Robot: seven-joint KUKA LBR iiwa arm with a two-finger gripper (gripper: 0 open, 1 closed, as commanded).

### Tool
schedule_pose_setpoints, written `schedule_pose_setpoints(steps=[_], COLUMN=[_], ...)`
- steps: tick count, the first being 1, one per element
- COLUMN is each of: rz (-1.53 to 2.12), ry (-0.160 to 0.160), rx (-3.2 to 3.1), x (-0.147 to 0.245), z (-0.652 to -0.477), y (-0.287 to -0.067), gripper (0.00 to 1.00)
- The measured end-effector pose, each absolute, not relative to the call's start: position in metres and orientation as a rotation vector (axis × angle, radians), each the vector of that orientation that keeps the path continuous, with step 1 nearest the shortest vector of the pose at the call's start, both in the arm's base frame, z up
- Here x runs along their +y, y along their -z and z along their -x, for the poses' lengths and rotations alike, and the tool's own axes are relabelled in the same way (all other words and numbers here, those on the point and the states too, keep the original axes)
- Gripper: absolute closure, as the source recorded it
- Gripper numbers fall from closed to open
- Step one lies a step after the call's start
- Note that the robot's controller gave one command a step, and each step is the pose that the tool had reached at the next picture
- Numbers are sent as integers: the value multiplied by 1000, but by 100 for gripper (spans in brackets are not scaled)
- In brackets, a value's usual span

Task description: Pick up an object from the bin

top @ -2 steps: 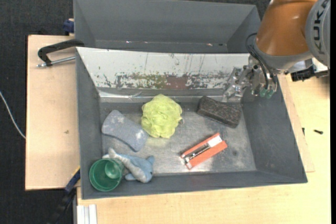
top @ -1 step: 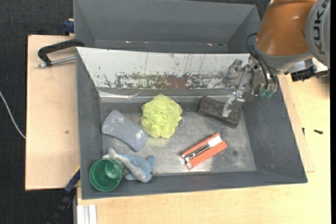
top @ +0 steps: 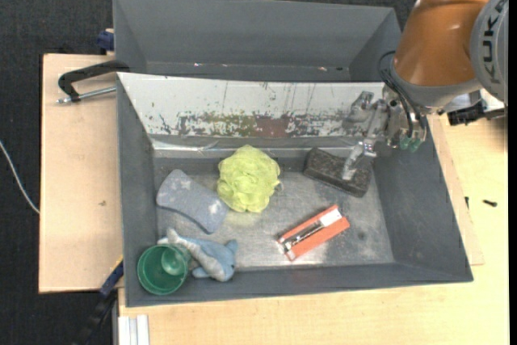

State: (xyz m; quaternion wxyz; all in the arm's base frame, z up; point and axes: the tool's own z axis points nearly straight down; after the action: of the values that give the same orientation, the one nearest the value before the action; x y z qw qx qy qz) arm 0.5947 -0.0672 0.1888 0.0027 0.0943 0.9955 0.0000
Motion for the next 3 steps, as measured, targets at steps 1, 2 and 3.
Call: schedule_pose_setpoints(steps=[1,2,3], rz=[-396,-454,-453], ry=[-3,-1,-1], rx=[3108,3106,3107], x=[-74,-80,-80], z=[-593,-575,-575], y=[-157,-75,-75], gripper=[0,100,100])
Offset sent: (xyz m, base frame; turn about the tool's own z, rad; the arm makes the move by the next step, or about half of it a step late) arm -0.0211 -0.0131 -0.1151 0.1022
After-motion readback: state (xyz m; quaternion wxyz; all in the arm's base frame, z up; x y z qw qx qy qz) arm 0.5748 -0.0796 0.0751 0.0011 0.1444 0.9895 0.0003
